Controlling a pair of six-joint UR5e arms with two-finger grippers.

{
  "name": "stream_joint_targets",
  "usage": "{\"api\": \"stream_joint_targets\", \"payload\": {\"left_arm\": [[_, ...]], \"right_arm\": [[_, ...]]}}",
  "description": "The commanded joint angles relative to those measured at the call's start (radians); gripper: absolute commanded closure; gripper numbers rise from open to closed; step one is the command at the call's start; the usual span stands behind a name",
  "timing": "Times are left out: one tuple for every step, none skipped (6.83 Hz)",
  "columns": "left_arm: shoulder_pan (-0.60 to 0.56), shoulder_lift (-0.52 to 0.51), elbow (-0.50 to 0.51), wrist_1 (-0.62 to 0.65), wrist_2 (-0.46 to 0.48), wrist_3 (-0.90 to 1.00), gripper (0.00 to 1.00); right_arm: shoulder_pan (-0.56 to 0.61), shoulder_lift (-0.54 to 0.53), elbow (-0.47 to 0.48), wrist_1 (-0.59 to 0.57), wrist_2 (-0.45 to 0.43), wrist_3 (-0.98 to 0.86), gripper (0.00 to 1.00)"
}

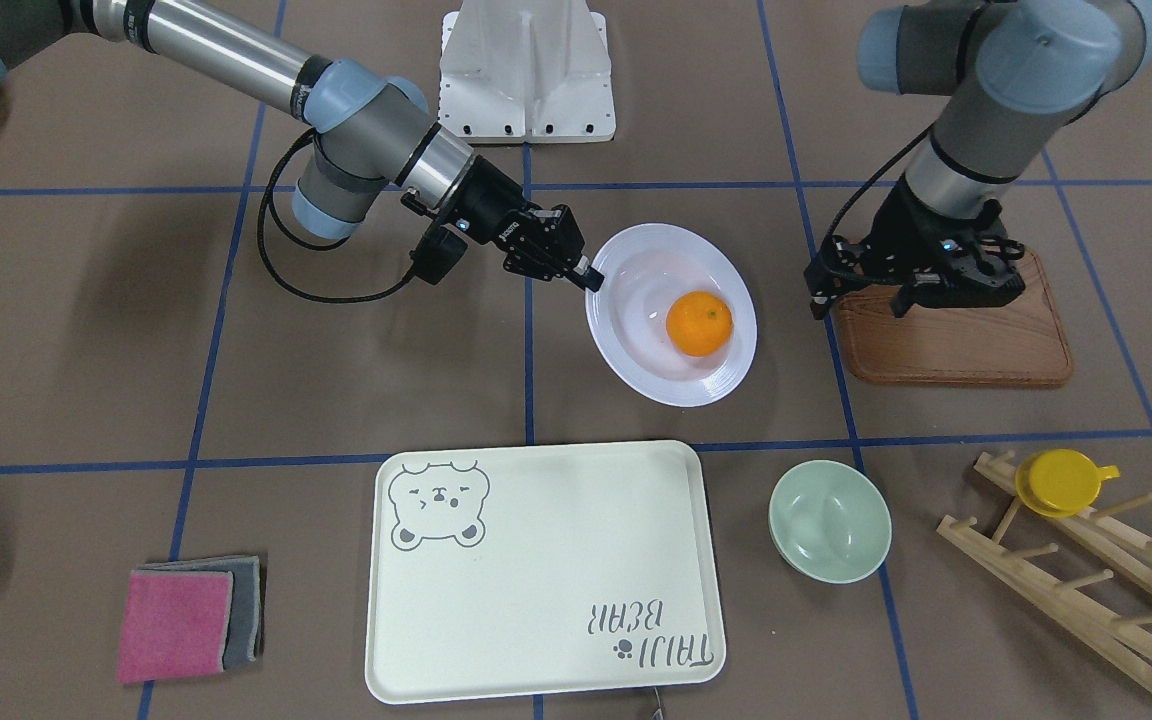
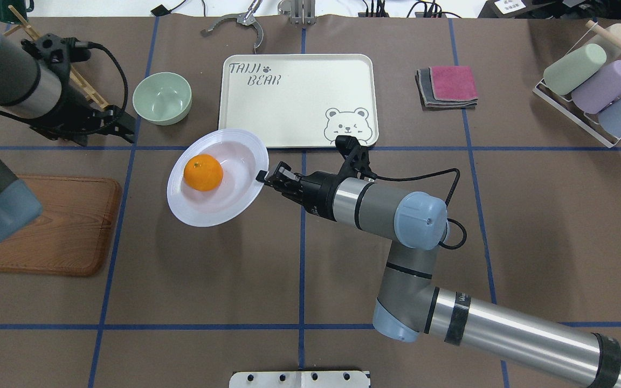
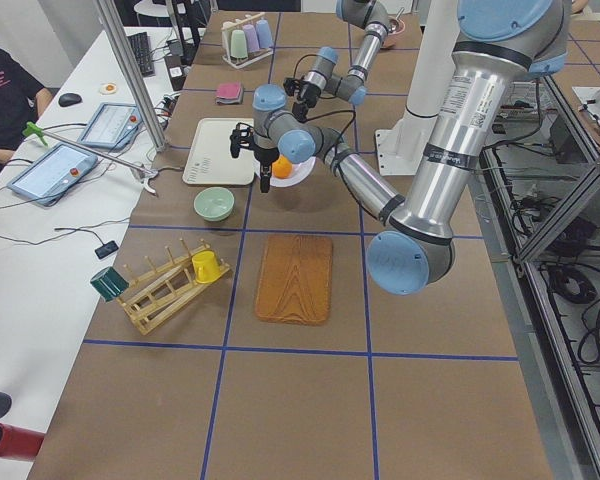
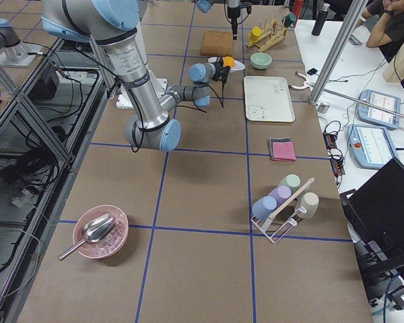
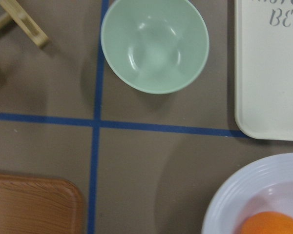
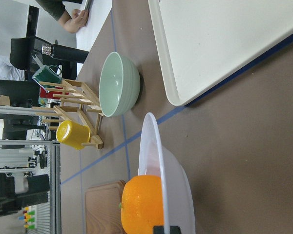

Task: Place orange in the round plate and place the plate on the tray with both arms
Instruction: 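Carry the plate with the orange onto the cream bear tray with the right gripper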

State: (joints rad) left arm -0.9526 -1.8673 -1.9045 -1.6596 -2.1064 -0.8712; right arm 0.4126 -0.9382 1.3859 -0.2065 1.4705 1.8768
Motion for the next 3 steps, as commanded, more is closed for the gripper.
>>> {"api": "stream_joint_targets", "payload": {"left_arm": [[-0.102, 0.071, 0.011, -0.009, 0.0, 0.258, 0.04], [-0.11, 0.071, 0.022, -0.011, 0.002, 0.276, 0.04], [-0.11, 0.072, 0.028, -0.011, 0.002, 0.279, 0.04]], "right_arm": [[0.024, 0.006, -0.022, 0.015, -0.219, 0.137, 1.0], [0.031, 0.012, -0.084, 0.009, -0.299, 0.195, 1.0], [0.031, 0.027, -0.146, 0.0, -0.352, 0.202, 1.0]]}}
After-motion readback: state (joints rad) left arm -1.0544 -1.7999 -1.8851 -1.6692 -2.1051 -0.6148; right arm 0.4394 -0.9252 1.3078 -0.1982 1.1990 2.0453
